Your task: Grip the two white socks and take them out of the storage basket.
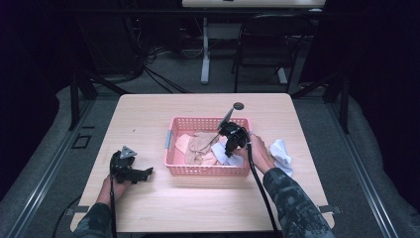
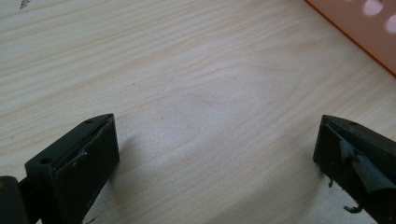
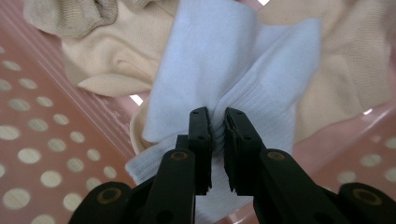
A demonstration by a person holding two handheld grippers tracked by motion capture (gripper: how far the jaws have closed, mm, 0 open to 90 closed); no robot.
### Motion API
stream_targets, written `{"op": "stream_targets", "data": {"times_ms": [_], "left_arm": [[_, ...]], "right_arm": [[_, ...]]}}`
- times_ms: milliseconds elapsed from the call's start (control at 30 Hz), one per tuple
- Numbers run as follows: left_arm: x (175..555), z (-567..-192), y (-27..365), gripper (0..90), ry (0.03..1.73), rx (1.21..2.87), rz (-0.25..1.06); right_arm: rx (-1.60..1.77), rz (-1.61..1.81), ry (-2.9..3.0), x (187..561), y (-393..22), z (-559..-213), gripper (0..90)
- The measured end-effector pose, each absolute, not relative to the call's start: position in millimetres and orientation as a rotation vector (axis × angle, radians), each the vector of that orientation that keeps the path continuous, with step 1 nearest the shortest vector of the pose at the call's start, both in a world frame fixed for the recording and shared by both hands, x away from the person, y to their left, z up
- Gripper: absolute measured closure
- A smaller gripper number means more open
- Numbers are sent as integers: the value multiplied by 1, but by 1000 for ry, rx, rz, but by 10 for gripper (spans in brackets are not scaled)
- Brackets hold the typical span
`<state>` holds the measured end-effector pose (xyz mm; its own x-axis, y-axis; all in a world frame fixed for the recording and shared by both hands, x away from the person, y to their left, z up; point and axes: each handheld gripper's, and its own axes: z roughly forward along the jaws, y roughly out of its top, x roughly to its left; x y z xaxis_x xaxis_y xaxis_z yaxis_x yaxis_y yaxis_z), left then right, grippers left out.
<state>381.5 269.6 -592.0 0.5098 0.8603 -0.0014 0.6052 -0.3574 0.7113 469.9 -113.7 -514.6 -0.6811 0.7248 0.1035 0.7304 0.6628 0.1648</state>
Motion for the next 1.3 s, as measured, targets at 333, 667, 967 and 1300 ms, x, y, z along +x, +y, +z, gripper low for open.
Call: {"op": "stream_targets", "data": {"times_ms": [333, 667, 967, 1300], "left_arm": [[381, -592, 270, 1, 1192, 2091, 497], [381, -592, 270, 1, 1193, 2091, 496], [381, -592, 270, 1, 1192, 2092, 497], [381, -592, 270, 1, 1192, 2091, 496]], "right_arm": [[-1217, -405, -2858, 461, -123, -485, 821], [-1210, -469, -2872, 456, -127, -461, 821], [-1177, -514, -2908, 451, -128, -439, 822], [-1169, -566, -2931, 443, -131, -415, 833]]}}
